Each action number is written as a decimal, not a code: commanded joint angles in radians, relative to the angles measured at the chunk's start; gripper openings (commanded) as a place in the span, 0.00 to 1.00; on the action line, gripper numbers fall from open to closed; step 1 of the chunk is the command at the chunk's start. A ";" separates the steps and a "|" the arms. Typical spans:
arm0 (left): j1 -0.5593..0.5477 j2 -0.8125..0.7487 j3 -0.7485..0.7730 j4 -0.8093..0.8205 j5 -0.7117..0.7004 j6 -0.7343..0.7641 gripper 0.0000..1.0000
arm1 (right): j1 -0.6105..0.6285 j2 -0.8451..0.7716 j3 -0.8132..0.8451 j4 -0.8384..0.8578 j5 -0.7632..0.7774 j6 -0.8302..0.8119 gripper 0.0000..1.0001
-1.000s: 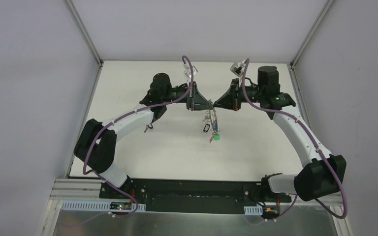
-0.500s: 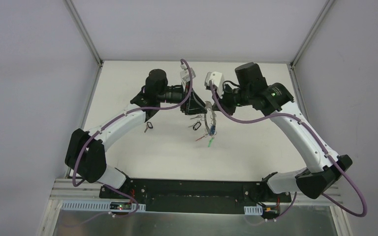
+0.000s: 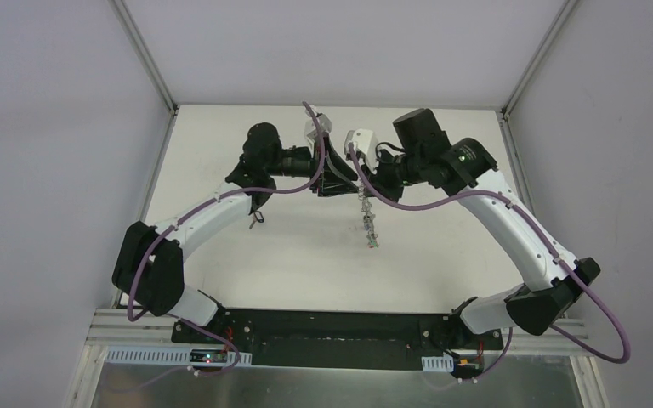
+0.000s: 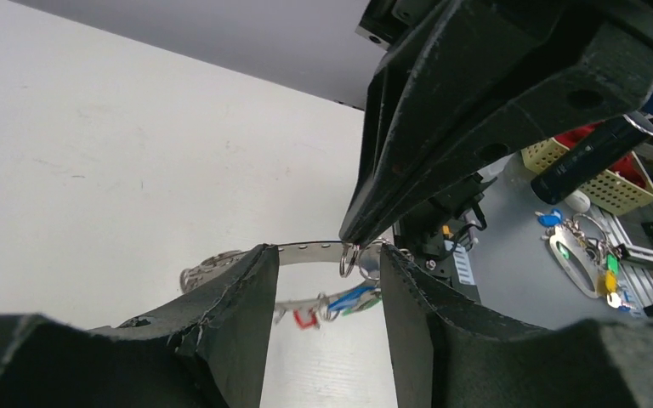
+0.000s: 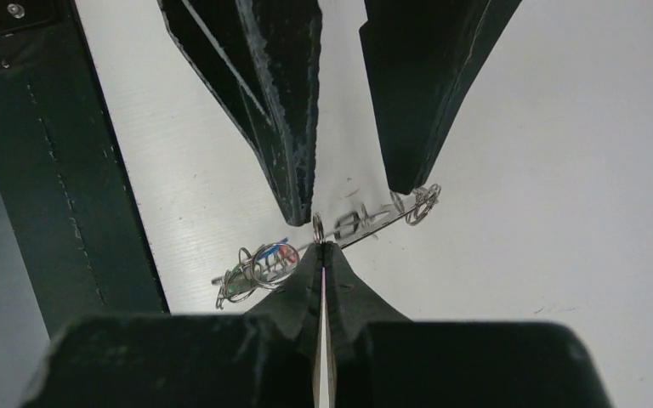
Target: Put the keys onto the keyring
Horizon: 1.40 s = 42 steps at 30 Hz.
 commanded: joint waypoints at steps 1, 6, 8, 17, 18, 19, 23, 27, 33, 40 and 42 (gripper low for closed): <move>-0.014 0.008 -0.030 0.175 0.081 -0.033 0.48 | 0.000 0.010 0.062 0.010 -0.063 0.043 0.00; -0.017 0.005 -0.047 0.178 0.098 0.003 0.46 | -0.007 0.023 0.069 0.015 -0.079 0.058 0.00; -0.018 0.001 -0.049 0.157 0.099 0.027 0.44 | -0.010 0.026 0.073 0.017 -0.086 0.063 0.00; -0.027 -0.013 -0.049 0.046 0.100 0.127 0.30 | -0.031 0.032 0.076 0.022 -0.124 0.079 0.00; -0.028 -0.012 -0.049 0.045 0.099 0.128 0.27 | -0.033 0.033 0.074 0.023 -0.125 0.080 0.00; -0.028 -0.012 -0.047 0.043 0.098 0.128 0.25 | -0.034 0.032 0.073 0.024 -0.126 0.081 0.00; -0.029 -0.012 -0.041 0.043 0.093 0.122 0.23 | -0.038 0.031 0.064 0.024 -0.128 0.081 0.00; -0.028 -0.016 -0.041 0.044 0.085 0.118 0.25 | -0.041 0.025 0.051 0.027 -0.130 0.080 0.00; -0.028 -0.015 -0.035 0.066 0.085 0.090 0.24 | -0.043 0.025 0.040 0.029 -0.132 0.083 0.00; -0.029 -0.010 -0.034 0.074 0.084 0.074 0.21 | -0.045 0.031 0.033 0.030 -0.129 0.081 0.00; -0.029 -0.010 -0.031 0.075 0.086 0.070 0.22 | -0.045 0.032 0.033 0.030 -0.129 0.081 0.00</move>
